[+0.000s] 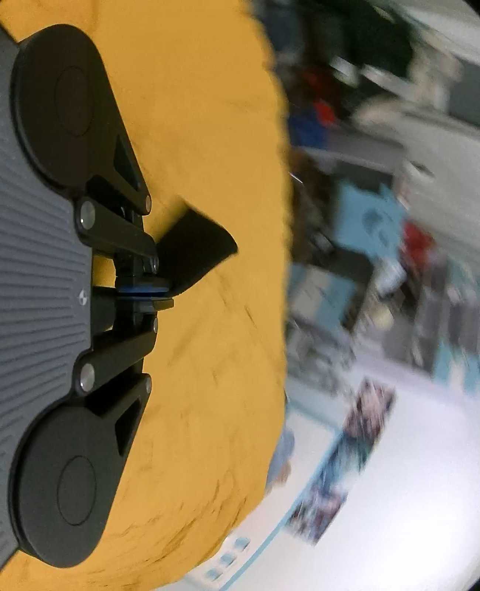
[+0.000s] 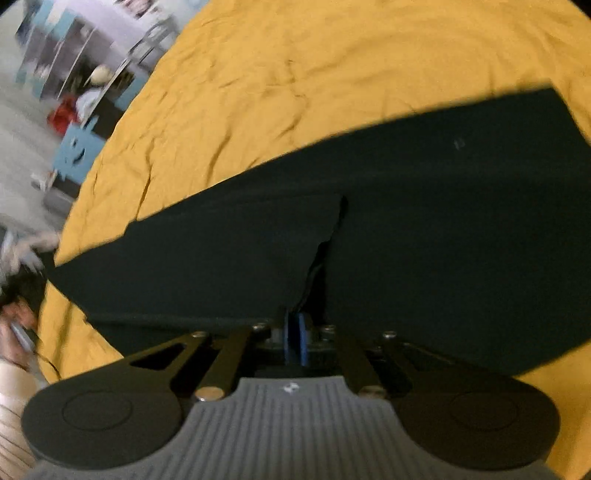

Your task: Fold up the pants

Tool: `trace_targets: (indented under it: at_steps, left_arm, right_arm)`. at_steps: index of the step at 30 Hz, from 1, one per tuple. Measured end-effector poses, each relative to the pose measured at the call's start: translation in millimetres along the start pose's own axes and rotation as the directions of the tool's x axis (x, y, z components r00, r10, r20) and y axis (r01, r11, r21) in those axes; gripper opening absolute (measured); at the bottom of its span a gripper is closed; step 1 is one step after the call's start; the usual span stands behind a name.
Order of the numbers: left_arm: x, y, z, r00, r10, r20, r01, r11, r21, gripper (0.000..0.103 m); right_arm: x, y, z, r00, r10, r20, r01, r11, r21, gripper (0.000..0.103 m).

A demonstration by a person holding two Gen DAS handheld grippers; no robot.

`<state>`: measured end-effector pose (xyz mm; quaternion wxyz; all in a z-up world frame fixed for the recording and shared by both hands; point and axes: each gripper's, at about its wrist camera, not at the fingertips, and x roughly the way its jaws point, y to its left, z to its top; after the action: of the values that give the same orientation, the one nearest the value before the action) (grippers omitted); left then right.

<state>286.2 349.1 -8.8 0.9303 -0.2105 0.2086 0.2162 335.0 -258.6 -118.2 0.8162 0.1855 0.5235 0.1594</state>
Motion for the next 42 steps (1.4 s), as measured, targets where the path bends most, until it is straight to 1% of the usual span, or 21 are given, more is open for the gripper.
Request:
trace_targets:
  at_steps: [2,4,7,10,14,17,20,22,24,26,27,28,30,32,33,34,35,36,38,41,42]
  left_arm:
    - [-23.4,-34.5,4.1,0.998,-0.051,0.046,0.047,0.995,0.093,0.001]
    - [-46.8,-70.5,4.0,0.992,-0.091,0.089,0.073,0.979,0.193,0.001]
    - [-79.7,-126.0,-3.6,0.978,-0.167,0.129,0.116,0.937,0.328,0.001]
    - [-108.2,-183.0,-23.4,0.960,-0.240,0.142,0.148,0.870,0.470,0.001]
    - [-137.2,-248.3,-70.1,0.937,-0.329,0.117,0.189,0.760,0.622,0.001]
    - [-145.1,-286.7,-115.6,0.924,-0.378,0.060,0.224,0.662,0.715,0.001]
    - [-144.4,-314.1,-167.5,0.915,-0.401,-0.057,0.289,0.550,0.783,0.001]
    - [-143.5,-322.6,-208.2,0.906,-0.399,-0.142,0.332,0.460,0.824,0.001]
    - [-138.8,-326.7,-245.8,0.892,-0.378,-0.250,0.390,0.360,0.848,0.001]
    - [-137.1,-323.6,-275.6,0.874,-0.351,-0.337,0.441,0.280,0.853,0.001]
    - [-134.4,-323.6,-287.9,0.866,-0.334,-0.372,0.462,0.249,0.851,0.001]
    - [-133.7,-320.6,-294.5,0.860,-0.321,-0.397,0.479,0.236,0.846,0.001]
    - [-128.6,-319.8,-302.9,0.838,-0.300,-0.456,0.529,0.236,0.815,0.002]
    - [-120.8,-319.1,-302.4,0.819,-0.282,-0.499,0.567,0.264,0.780,0.004]
    - [-117.3,-319.1,-301.4,0.807,-0.281,-0.520,0.587,0.287,0.757,0.006]
    - [-116.0,-319.8,-299.1,0.791,-0.287,-0.541,0.611,0.310,0.728,0.009]
    - [-114.8,-318.7,-297.1,0.767,-0.298,-0.567,0.641,0.334,0.691,0.016]
    - [-118.4,-315.2,-295.5,0.747,-0.314,-0.586,0.665,0.353,0.658,0.018]
    - [-121.4,-306.0,-288.8,0.723,-0.341,-0.601,0.691,0.368,0.622,0.022]
    - [-125.4,-293.1,-273.3,0.705,-0.372,-0.604,0.709,0.392,0.586,0.030]
    - [-125.3,-288.8,-267.3,0.705,-0.379,-0.600,0.709,0.408,0.576,0.030]
  right_arm:
    - [-7.7,6.2,1.8,0.999,-0.020,0.027,0.021,0.998,-0.056,0.016]
    - [-18.7,5.4,1.8,0.998,-0.019,0.055,0.023,0.996,-0.089,0.018]
    - [-31.6,1.1,0.5,0.998,0.003,0.065,0.004,0.994,-0.109,0.018]
    - [-40.6,-7.3,-5.2,0.997,0.021,0.078,-0.012,0.994,-0.108,0.018]
    - [-55.0,-20.4,-10.1,0.993,0.039,0.108,-0.031,0.996,-0.079,0.018]
    - [-61.9,-26.9,-13.9,0.991,0.053,0.122,-0.045,0.997,-0.068,0.019]
    - [-71.1,-35.6,-20.0,0.990,0.066,0.128,-0.059,0.997,-0.058,0.020]
    - [-75.2,-41.4,-23.8,0.989,0.072,0.128,-0.066,0.996,-0.054,0.020]
    - [-75.6,-42.9,-26.9,0.989,0.076,0.125,-0.070,0.996,-0.050,0.020]
    - [-76.7,-45.7,-30.2,0.990,0.080,0.120,-0.075,0.996,-0.045,0.021]
    - [-76.2,-46.9,-31.3,0.990,0.083,0.118,-0.079,0.996,-0.043,0.021]
    - [-75.8,-47.0,-33.1,0.990,0.086,0.116,-0.082,0.996,-0.041,0.021]
    - [-74.3,-46.9,-35.2,0.989,0.095,0.110,-0.091,0.995,-0.039,0.021]
    - [-72.1,-45.6,-37.3,0.989,0.106,0.102,-0.102,0.994,-0.039,0.021]
    - [-70.6,-45.0,-38.6,0.989,0.113,0.097,-0.110,0.993,-0.040,0.022]
    - [-69.1,-43.6,-39.0,0.988,0.123,0.091,-0.119,0.992,-0.041,0.022]
    - [-68.0,-42.0,-39.2,0.987,0.133,0.087,-0.130,0.991,-0.040,0.022]
    - [-66.5,-40.2,-38.9,0.986,0.147,0.083,-0.144,0.989,-0.038,0.022]
    - [-63.4,-37.0,-37.5,0.980,0.184,0.078,-0.183,0.983,-0.028,0.022]
    - [-57.7,-32.2,-32.8,0.966,0.242,0.085,-0.244,0.970,0.006,0.022]
    - [-54.7,-31.2,-30.0,0.962,0.259,0.088,-0.261,0.965,0.022,0.022]
